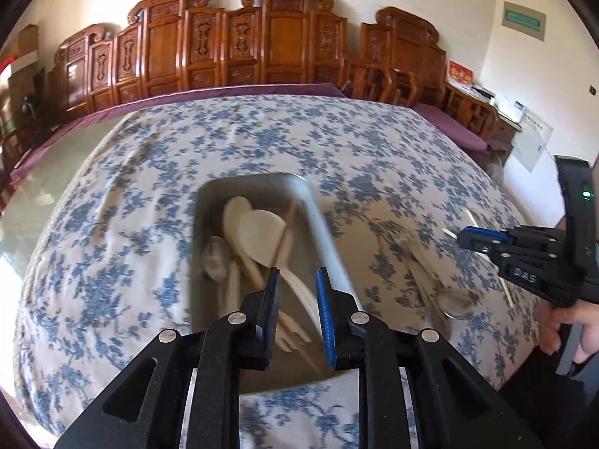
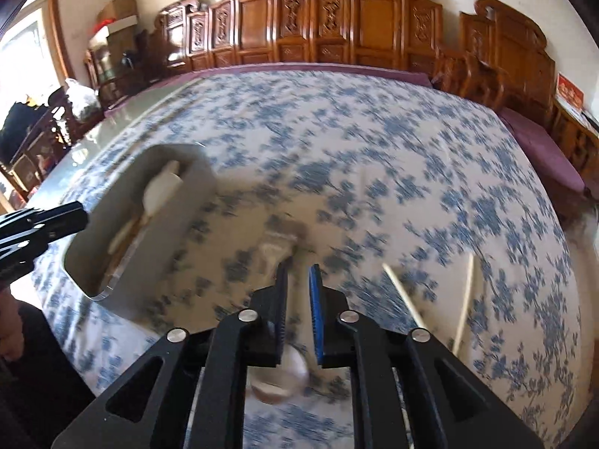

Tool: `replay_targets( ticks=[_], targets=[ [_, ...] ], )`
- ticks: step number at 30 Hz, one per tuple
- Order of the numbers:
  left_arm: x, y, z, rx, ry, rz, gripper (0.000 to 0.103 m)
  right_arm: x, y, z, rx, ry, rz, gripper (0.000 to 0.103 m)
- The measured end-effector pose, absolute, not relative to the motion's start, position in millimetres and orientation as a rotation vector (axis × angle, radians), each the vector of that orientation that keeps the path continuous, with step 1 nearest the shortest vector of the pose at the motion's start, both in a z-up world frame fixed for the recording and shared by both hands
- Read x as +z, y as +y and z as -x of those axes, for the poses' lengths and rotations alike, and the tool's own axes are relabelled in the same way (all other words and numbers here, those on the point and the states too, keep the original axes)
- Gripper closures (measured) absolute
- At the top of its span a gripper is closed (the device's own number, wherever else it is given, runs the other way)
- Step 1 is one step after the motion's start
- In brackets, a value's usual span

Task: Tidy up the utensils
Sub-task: 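Grasp the smiley-face metal spoon by its handle with the right gripper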

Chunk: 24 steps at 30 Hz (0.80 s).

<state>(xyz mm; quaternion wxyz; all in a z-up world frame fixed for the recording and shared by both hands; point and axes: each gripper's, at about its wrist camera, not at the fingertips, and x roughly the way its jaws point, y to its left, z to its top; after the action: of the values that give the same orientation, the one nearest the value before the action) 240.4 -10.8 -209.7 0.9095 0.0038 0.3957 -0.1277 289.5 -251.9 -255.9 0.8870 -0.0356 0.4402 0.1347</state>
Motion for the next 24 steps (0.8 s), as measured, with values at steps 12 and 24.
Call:
replay_targets(
  ticks=[12, 24],
  targets=[
    [-220, -42, -232, -0.305, 0.834, -0.062, 0.085, -298, -227, -295, 0.33, 1.027, 0.138, 0.082],
    [-221, -44, -231, -0.295, 0.836, -0.071, 0.085, -302, -239, -293, 0.313, 1.043, 0.137, 0.096]
  ],
)
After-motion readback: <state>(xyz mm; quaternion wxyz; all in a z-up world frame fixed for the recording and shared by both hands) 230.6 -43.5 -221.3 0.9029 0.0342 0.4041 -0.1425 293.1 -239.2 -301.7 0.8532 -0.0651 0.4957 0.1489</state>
